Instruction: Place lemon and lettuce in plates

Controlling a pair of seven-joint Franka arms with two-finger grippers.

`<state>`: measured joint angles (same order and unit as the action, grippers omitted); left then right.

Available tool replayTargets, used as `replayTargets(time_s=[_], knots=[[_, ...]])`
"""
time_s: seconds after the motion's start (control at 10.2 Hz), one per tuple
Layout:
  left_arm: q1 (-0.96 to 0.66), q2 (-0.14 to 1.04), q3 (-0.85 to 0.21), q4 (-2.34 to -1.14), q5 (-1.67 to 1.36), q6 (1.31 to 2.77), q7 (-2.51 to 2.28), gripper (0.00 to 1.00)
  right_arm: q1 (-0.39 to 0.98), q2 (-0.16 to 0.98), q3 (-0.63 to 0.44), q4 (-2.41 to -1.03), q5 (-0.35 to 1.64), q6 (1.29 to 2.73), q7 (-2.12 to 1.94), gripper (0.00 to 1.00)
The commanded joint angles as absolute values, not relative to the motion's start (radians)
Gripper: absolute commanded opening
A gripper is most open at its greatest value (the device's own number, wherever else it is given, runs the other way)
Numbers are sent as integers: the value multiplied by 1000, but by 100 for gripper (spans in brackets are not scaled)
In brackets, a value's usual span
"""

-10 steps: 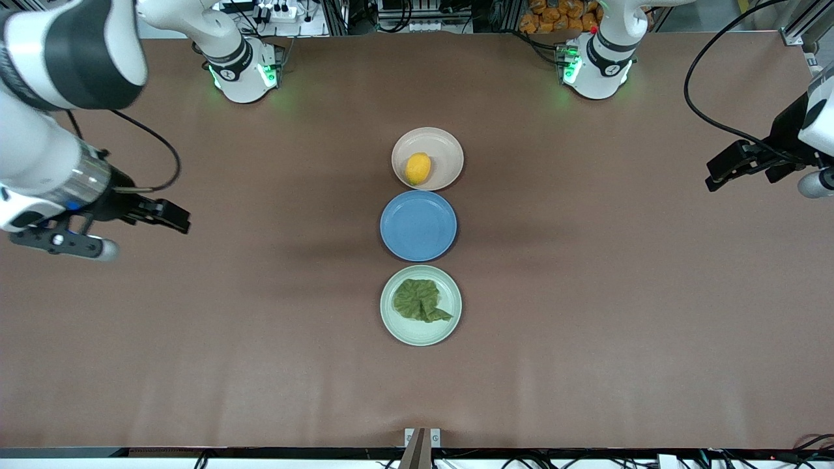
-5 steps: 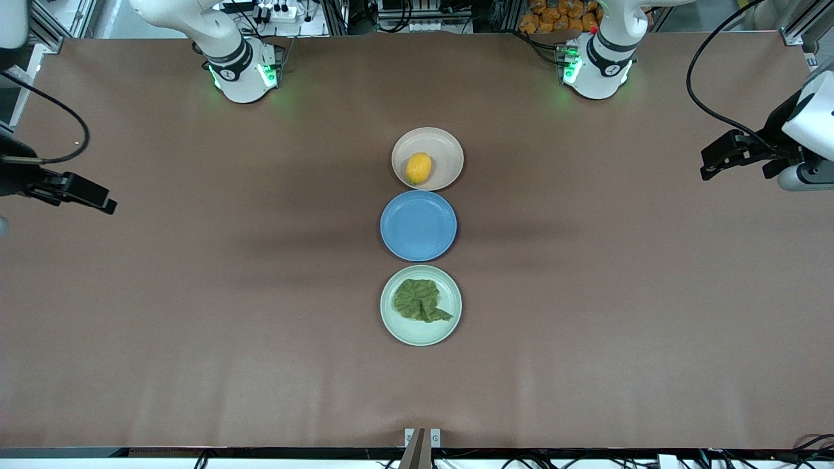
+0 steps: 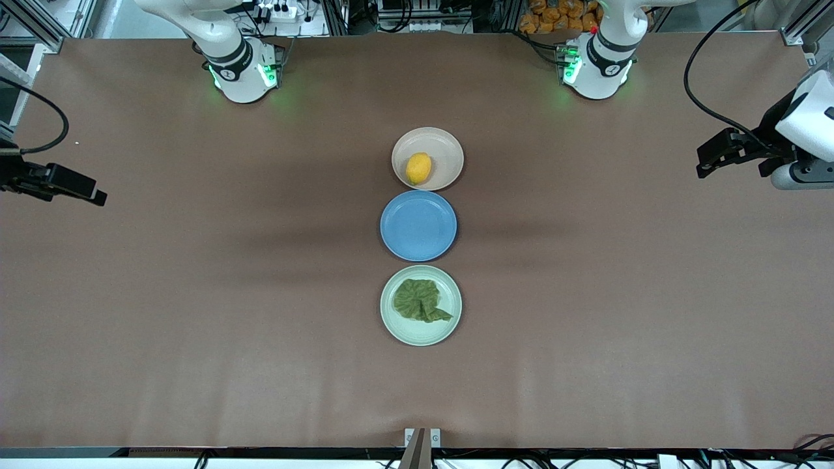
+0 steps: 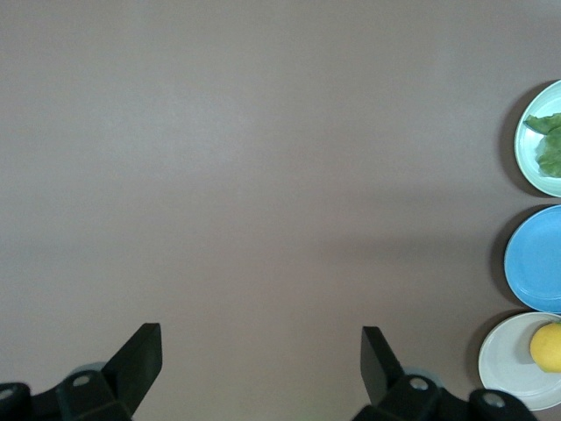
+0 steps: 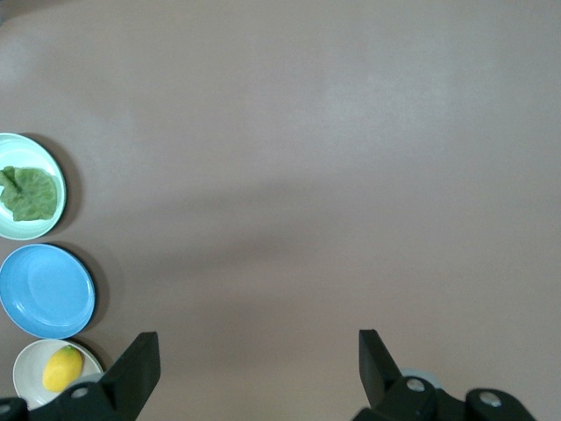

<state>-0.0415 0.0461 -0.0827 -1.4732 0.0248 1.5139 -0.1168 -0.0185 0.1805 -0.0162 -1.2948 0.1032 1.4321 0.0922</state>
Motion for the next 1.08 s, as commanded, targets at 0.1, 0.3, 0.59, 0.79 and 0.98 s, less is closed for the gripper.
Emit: replayTargets(time_s=[0.1, 0.3, 0.59, 0.79, 0.98], knots=[[-34, 34, -94, -1476, 28, 1500, -94, 100, -133, 158, 109, -1299, 69, 1428, 92, 100], [-37, 32, -94, -1477, 28, 1500, -94, 100, -133, 128, 112, -1307, 61, 1436, 90, 100], [-38, 29, -100, -1477, -1, 1500, -94, 100, -133, 65, 117, -1394, 18, 1454, 101, 100], [-29, 28, -100, -1476, 0, 1500, -92, 100, -136, 55, 110, -1423, 18, 1457, 101, 100], [-28, 28, -91, -1476, 2, 1500, -91, 100, -144, 54, 107, -1430, 18, 1457, 101, 100]])
